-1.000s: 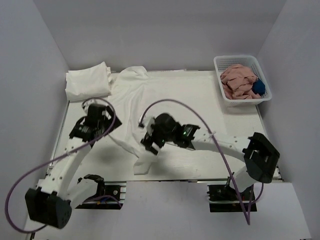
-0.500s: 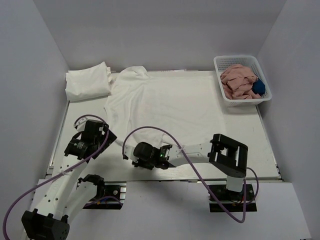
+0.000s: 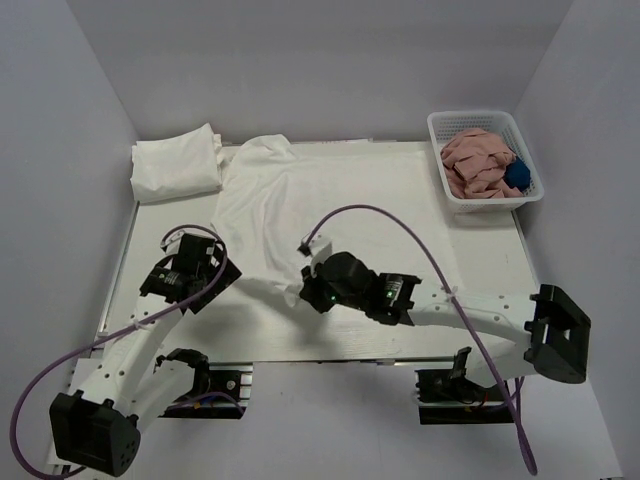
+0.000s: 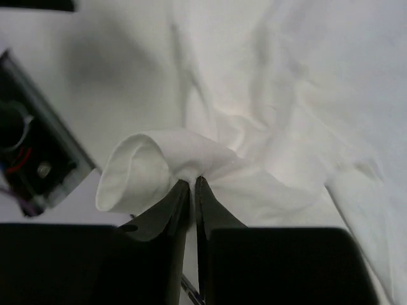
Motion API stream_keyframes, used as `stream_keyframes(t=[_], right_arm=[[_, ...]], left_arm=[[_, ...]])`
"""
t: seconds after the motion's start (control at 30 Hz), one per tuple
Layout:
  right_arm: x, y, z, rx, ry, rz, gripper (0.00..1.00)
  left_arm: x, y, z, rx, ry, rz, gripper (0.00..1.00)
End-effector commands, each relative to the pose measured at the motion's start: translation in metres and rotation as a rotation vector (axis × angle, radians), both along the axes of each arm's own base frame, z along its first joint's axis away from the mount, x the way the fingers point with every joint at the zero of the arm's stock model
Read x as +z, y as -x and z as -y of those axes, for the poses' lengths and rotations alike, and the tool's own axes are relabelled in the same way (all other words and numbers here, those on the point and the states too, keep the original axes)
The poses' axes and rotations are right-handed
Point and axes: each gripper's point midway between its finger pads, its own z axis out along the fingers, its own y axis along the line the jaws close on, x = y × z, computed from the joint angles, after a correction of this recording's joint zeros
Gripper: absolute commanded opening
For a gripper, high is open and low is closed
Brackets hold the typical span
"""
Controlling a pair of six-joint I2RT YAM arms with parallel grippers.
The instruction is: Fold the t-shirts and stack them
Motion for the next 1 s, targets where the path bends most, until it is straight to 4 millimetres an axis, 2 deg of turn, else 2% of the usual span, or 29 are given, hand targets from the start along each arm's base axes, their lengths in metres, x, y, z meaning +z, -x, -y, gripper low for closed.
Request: stream_keyframes(t=[0.0, 0.03, 0.1, 0.13, 0.17, 0.2, 0.27, 0.33, 0.37, 0.43, 0.47, 0.5, 0.6, 0.63, 0.67, 0.7, 0.77, 0.87, 0.97], right_arm=[[-0.047, -0.034, 0.061, -0.403, 0.092, -0.190, 0.14], [-0.057, -0.047, 0.082, -0.502, 0.127, -0.223, 0.30], [-0.070, -0.049, 0.090, -0.549, 0.153, -0.274, 0.46], [-0.075, -0.044, 0.091, -0.535, 0.166, -0.325, 0.51], [-0.088, -0.052, 0.098, -0.582, 0.200, -0.368, 0.50], [-0.092, -0.053, 0.097, -0.580, 0.205, -0.390, 0.50], [-0.107, -0.054, 0.095, -0.546, 0.244, -0.450, 0.59], [-0.105, -0.057, 0.092, -0.458, 0.292, -0.405, 0.60], [-0.103, -0.061, 0.093, -0.467, 0.309, -0.373, 0.62], [-0.100, -0.069, 0.106, -0.511, 0.310, -0.338, 0.65], [-0.091, -0.079, 0.115, -0.559, 0.289, -0.295, 0.65], [-0.092, -0.085, 0.126, -0.620, 0.296, -0.269, 0.58], [-0.092, -0.099, 0.140, -0.692, 0.302, -0.262, 0.37], [-0.090, -0.109, 0.150, -0.734, 0.306, -0.273, 0.30], [-0.094, -0.107, 0.148, -0.716, 0.328, -0.269, 0.24], [-0.096, -0.109, 0.147, -0.709, 0.334, -0.279, 0.15], [-0.094, -0.116, 0.148, -0.701, 0.323, -0.277, 0.03], [-0.090, -0.124, 0.144, -0.681, 0.283, -0.294, 0.00], [-0.089, -0.123, 0.140, -0.638, 0.261, -0.326, 0.00]], left_arm=[[0.001, -0.006, 0.010, -0.057, 0.017, 0.010, 1.00], [0.000, -0.007, 0.014, -0.079, 0.032, 0.007, 1.00], [-0.001, -0.009, 0.017, -0.094, 0.036, 0.004, 1.00], [-0.001, -0.009, 0.017, -0.094, 0.036, 0.004, 1.00], [-0.004, -0.008, 0.018, -0.099, 0.040, -0.014, 1.00], [-0.004, -0.008, 0.018, -0.099, 0.040, -0.014, 1.00], [-0.008, -0.008, 0.022, -0.119, 0.048, -0.034, 1.00], [-0.011, -0.011, 0.027, -0.146, 0.062, -0.044, 1.00], [-0.010, -0.010, 0.034, -0.198, 0.082, -0.040, 1.00], [-0.010, -0.010, 0.049, -0.274, 0.127, -0.031, 1.00], [-0.012, -0.009, 0.051, -0.301, 0.126, -0.041, 0.99], [-0.010, -0.009, 0.055, -0.332, 0.129, -0.031, 0.99], [-0.007, -0.010, 0.070, -0.431, 0.148, -0.006, 0.97], [-0.005, -0.010, 0.074, -0.454, 0.164, 0.003, 0.97], [-0.007, -0.009, 0.079, -0.472, 0.171, -0.006, 0.95], [-0.002, -0.013, 0.088, -0.514, 0.179, 0.020, 0.94], [-0.006, -0.011, 0.103, -0.574, 0.216, 0.003, 0.94], [-0.001, -0.016, 0.127, -0.662, 0.242, 0.034, 0.94], [-0.007, -0.017, 0.148, -0.723, 0.242, 0.014, 0.94]])
